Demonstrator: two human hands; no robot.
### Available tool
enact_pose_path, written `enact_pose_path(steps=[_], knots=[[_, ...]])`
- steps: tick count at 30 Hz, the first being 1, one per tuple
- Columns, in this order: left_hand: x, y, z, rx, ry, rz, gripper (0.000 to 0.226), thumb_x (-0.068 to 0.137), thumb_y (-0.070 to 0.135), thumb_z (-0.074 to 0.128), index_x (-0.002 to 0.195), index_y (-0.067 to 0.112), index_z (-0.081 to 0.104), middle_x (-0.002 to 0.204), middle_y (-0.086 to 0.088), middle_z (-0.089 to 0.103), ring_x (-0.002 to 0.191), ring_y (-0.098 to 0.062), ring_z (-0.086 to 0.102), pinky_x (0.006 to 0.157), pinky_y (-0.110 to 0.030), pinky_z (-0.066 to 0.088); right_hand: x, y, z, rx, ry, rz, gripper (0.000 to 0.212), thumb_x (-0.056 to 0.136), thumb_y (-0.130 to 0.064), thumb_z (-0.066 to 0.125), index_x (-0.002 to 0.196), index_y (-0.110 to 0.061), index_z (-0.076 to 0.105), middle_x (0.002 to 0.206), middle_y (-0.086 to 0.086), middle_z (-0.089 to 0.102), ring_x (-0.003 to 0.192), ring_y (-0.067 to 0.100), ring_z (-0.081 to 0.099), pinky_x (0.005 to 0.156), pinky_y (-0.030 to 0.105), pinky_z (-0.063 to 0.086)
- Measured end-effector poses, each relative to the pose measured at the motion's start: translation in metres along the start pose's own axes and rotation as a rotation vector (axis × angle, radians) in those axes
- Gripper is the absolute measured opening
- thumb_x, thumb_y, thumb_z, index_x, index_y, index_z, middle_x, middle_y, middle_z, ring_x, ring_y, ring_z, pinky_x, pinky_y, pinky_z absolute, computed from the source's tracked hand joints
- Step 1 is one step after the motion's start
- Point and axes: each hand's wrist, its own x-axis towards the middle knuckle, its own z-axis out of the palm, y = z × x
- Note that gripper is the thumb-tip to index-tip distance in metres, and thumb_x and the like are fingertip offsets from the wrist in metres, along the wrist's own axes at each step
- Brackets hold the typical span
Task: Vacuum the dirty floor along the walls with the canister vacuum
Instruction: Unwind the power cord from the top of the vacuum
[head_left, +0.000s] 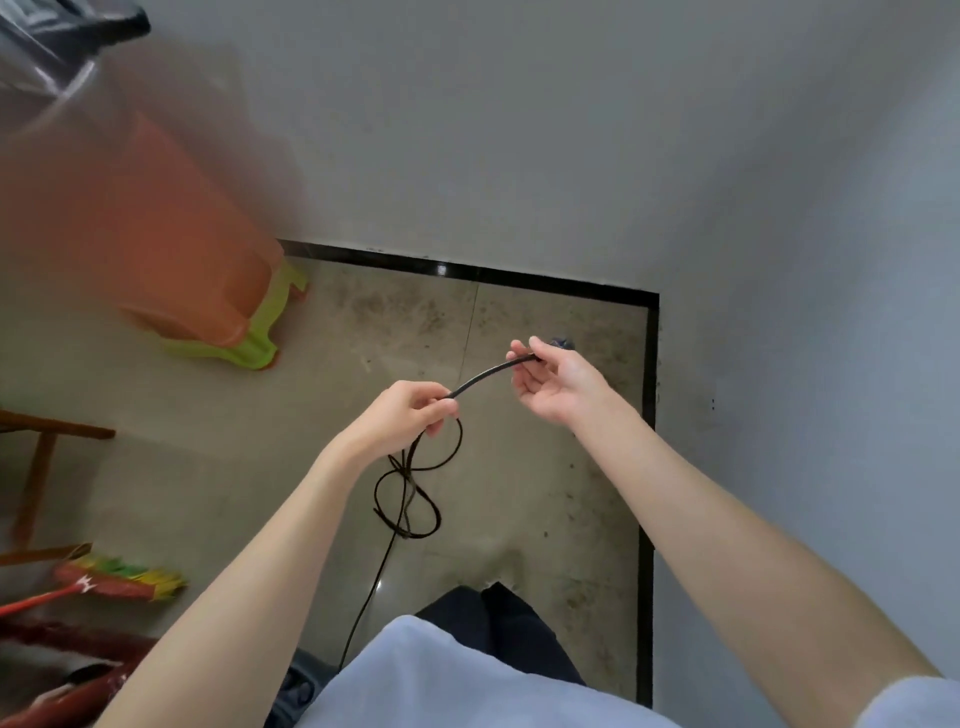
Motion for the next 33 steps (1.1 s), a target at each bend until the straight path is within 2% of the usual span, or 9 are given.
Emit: enact_pose_path(steps=[3,5,7,10,15,22,28,31,33], knots=[[0.017,0.007,-0.003,0.058,-0.017,-0.032,0.028,0.096,0.024,0.05,0.07,0.026,0.059,0.065,0.006,0.057,0.055,-0.01,0.04,0.054,-0.022,0.032,0.005,-0.021,-0.007,0.047,-0.011,-0.029,0.025,0.097,-0.023,0.059,0.079,-0.007,0.054,0.071,0.011,0.071,0.074,0.021,0.066,0.068,0.025,0.051],[0.029,0.012,-0.001,0.044,-0.046,-0.04,0.024,0.095,0.021,0.052,0.073,0.02,0.061,0.066,0.004,0.059,0.058,-0.01,0.045,0.06,-0.022,0.035,0.01,-0.032,-0.008,0.053,0.007,-0.068,0.026,0.096,-0.028,0.059,0.083,-0.006,0.057,0.08,0.011,0.068,0.075,0.019,0.062,0.067,0.025,0.05],[0.043,0.022,0.003,-0.06,-0.017,-0.016,0.014,0.092,0.017,0.057,0.08,0.015,0.064,0.069,0.001,0.062,0.064,-0.012,0.052,0.069,-0.024,0.04,0.016,-0.041,-0.009,-0.016,0.038,-0.103,0.017,0.095,-0.023,0.062,0.086,-0.008,0.059,0.084,0.006,0.063,0.068,0.013,0.054,0.062,0.022,0.047],[0.067,0.044,0.013,-0.123,0.127,0.084,0.005,0.088,0.017,0.063,0.085,0.021,0.064,0.069,0.007,0.062,0.063,-0.007,0.054,0.067,-0.019,0.043,0.026,-0.051,-0.014,-0.119,0.064,-0.096,0.011,0.092,-0.016,0.065,0.084,-0.011,0.06,0.078,0.002,0.061,0.06,0.008,0.051,0.05,0.018,0.041],[0.117,0.074,0.023,-0.044,0.122,0.228,0.004,0.09,0.016,0.063,0.086,0.017,0.065,0.062,0.007,0.054,0.057,-0.006,0.044,0.06,-0.019,0.037,0.045,-0.08,-0.032,0.051,0.172,-0.086,0.003,0.089,-0.006,0.066,0.089,-0.007,0.064,0.085,0.01,0.068,0.05,0.008,0.056,0.038,0.017,0.037],[0.18,0.092,0.034,0.181,-0.155,0.28,0.005,0.093,0.013,0.056,0.09,0.015,0.058,0.069,0.006,0.055,0.06,-0.011,0.047,0.059,-0.02,0.038,0.071,-0.115,-0.055,0.082,0.187,-0.152,0.007,0.091,-0.015,0.066,0.093,-0.008,0.064,0.081,0.004,0.067,0.068,0.012,0.058,0.056,0.021,0.042],[0.219,0.107,0.081,0.293,-0.151,0.324,0.026,0.092,0.044,0.052,0.092,0.019,0.058,0.059,0.0,0.057,0.05,-0.011,0.046,0.057,-0.032,0.047,0.093,-0.127,-0.097,0.053,0.197,-0.222,0.005,0.094,-0.012,0.062,0.092,-0.008,0.064,0.086,0.005,0.066,0.077,0.013,0.062,0.062,0.021,0.044],[0.249,0.108,0.115,0.266,-0.143,0.35,0.017,0.096,0.038,0.05,0.095,0.024,0.059,0.055,0.003,0.059,0.039,-0.003,0.045,0.056,-0.028,0.047,0.112,-0.13,-0.129,-0.11,0.208,-0.322,0.015,0.098,-0.015,0.056,0.105,-0.004,0.062,0.096,0.009,0.067,0.087,0.018,0.064,0.076,0.026,0.05],[0.274,0.102,0.141,0.223,-0.141,0.364,0.016,0.097,0.031,0.05,0.092,0.02,0.061,0.057,0.004,0.055,0.043,-0.004,0.044,0.054,-0.026,0.042,0.129,-0.132,-0.158,-0.425,0.311,-0.412,0.018,0.1,-0.021,0.053,0.11,-0.008,0.062,0.104,0.007,0.068,0.097,0.02,0.064,0.09,0.032,0.051]])
